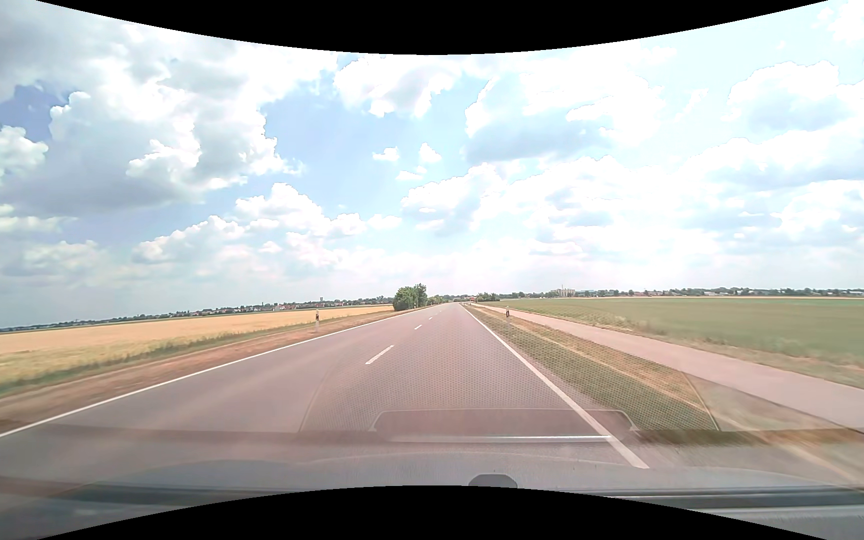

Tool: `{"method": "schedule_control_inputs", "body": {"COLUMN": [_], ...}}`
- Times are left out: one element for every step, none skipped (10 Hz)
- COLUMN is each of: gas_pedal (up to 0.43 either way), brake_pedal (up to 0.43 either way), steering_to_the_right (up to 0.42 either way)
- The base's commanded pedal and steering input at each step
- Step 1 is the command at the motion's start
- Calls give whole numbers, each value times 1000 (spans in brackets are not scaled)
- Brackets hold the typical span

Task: Follow the waypoints while adhering to traffic rules and regulations

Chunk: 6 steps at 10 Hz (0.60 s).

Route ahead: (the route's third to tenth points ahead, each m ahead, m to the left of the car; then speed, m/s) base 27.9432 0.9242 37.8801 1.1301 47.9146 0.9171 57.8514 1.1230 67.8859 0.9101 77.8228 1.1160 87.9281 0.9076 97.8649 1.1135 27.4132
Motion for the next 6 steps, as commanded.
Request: {"method": "schedule_control_inputs", "body": {"gas_pedal": [240, 240, 240, 228, 228, 228], "brake_pedal": [0, 0, 0, 0, 0, 0], "steering_to_the_right": [-3, -2, -3, -2, -2, -1]}}
